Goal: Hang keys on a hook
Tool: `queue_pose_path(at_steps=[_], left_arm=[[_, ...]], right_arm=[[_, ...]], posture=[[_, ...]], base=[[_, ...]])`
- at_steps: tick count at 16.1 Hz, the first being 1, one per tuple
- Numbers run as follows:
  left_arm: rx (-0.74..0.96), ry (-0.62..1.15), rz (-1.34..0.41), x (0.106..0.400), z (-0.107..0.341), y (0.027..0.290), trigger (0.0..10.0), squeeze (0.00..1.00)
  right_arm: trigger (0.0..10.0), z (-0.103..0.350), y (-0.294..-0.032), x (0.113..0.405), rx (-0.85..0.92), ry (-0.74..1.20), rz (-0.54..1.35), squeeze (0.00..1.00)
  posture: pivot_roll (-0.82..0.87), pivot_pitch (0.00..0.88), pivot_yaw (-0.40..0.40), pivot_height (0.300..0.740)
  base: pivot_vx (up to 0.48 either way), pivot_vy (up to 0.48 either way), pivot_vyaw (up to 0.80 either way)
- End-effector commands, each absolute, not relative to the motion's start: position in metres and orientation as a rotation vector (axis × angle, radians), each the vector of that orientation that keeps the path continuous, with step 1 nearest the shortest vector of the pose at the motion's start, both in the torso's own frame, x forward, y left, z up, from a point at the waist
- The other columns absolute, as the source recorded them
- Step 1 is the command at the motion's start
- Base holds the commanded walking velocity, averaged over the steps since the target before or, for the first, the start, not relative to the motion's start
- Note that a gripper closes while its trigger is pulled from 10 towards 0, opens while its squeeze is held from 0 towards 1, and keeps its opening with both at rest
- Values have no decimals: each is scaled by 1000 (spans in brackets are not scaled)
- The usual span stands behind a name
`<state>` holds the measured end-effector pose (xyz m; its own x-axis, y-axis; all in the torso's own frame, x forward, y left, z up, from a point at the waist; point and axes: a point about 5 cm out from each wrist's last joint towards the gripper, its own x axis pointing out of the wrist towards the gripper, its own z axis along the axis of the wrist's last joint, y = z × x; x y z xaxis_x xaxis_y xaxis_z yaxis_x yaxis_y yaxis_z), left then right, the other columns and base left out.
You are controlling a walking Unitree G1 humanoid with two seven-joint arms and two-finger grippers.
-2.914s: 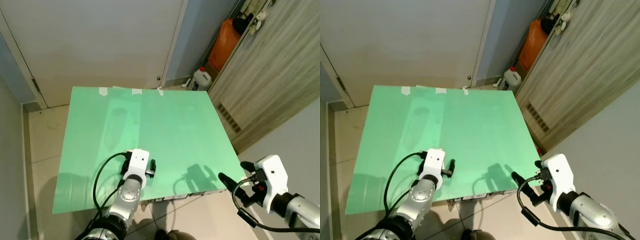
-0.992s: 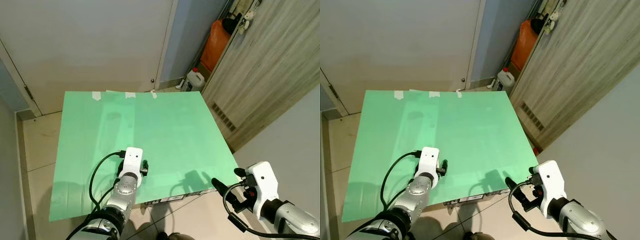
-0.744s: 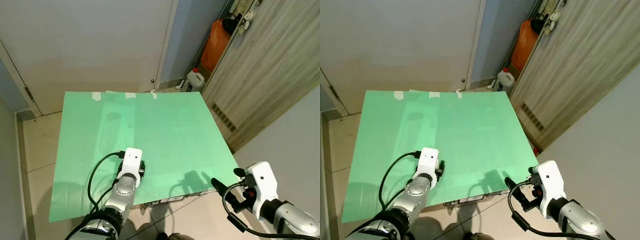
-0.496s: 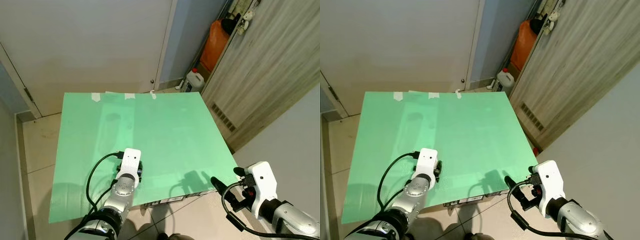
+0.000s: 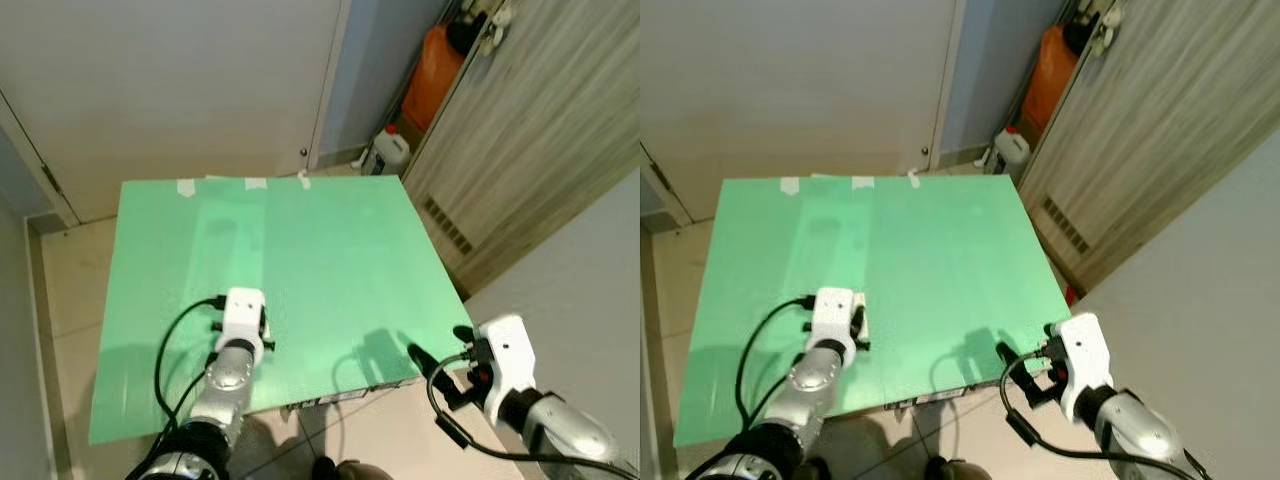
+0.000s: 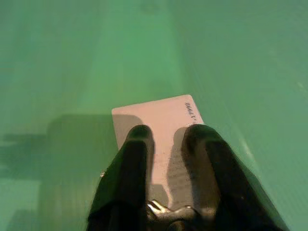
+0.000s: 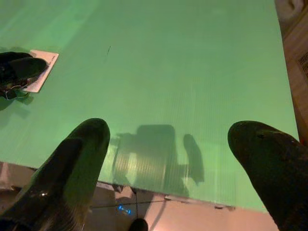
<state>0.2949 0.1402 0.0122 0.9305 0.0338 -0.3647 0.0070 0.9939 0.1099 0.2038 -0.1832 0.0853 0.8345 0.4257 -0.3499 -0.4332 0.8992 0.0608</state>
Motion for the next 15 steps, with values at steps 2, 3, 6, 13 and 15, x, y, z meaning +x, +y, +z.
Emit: queue_pose_path(at_steps=[2, 3, 6, 13, 15], left_arm=[[88, 331, 11, 296, 24, 137, 0, 0], [89, 302, 9, 297, 30, 137, 0, 0], [108, 185, -32, 305, 63, 130, 0, 0], [141, 102, -93, 310, 98, 123, 0, 0], [167, 130, -93, 309, 97, 122, 10000, 0]], right_arm=[[10000, 88, -182, 206, -28, 367, 444, 0], [10000, 89, -180, 208, -27, 364, 445, 0], [10000, 89, -171, 212, -18, 354, 450, 0], [10000, 82, -168, 216, 1, 353, 434, 0], [10000, 78, -169, 219, 6, 355, 428, 0]], posture=[[-148, 150, -169, 740], [-143, 148, -167, 740], [-125, 143, -159, 740], [-108, 131, -133, 740], [-102, 129, -127, 740]], base=[[0, 0, 0], [0, 0, 0], [0, 0, 0], [0, 0, 0], [0, 0, 0]])
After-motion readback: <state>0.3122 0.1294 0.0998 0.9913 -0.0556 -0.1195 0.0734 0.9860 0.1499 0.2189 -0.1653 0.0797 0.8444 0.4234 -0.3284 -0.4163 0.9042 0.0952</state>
